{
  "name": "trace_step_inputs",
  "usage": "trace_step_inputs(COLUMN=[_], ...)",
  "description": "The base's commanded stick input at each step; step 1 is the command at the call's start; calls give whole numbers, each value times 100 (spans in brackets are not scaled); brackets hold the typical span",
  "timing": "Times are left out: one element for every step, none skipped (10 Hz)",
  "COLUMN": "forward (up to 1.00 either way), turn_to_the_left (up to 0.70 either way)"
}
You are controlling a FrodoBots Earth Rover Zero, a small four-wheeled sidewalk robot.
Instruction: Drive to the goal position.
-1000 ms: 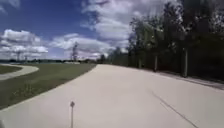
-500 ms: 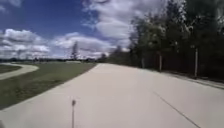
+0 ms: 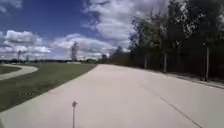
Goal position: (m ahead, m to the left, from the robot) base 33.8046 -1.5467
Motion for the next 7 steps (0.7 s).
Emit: trace_step_inputs(forward=[100, 100, 100, 100, 100, 100, 100], turn_to_the_left=[0, 0, 0, 0, 0, 0, 0])
